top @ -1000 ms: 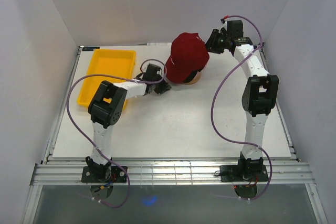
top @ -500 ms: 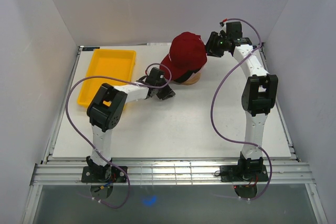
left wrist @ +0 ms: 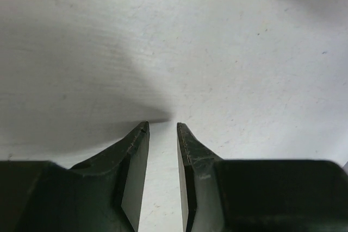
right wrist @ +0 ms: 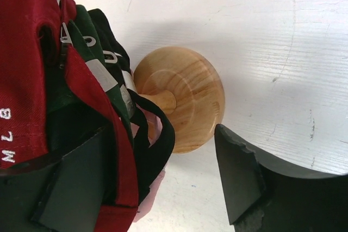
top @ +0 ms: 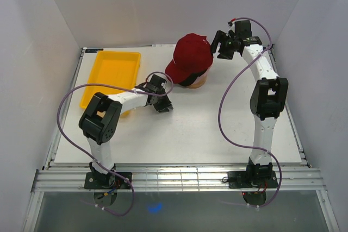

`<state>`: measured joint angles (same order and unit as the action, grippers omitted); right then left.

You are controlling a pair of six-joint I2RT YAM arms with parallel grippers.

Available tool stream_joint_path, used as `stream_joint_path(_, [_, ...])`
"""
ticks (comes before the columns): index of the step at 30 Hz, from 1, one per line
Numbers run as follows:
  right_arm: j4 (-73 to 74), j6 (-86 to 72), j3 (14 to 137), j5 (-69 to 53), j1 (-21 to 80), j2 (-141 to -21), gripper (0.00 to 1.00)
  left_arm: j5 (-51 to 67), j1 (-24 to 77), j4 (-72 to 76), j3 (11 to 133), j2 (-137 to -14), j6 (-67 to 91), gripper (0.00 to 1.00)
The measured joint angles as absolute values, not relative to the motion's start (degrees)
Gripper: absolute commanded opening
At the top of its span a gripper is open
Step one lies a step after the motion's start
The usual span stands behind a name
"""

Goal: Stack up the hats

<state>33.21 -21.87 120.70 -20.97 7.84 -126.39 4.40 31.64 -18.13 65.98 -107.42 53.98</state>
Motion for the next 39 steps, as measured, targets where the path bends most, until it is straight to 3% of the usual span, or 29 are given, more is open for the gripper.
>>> stream_joint_path(15, [25.1,-25.3,120.6,-31.3,5.6,-127.7,0.9,3.4,31.0,-27.2,69.2,-99.4,49.7,0.41])
stream_joint_path(30, [6.7,-36.0,117.2,-44.4,4.4,-127.5,0.93,4.8,26.9,-29.4,73.1,-96.8,47.8,0.42])
stream_joint_path(39, [4.1,-39.6,113.7,-45.5,3.0,-126.9,0.94,7.2,24.3,-30.2,76.2,-95.6,45.9,0.42])
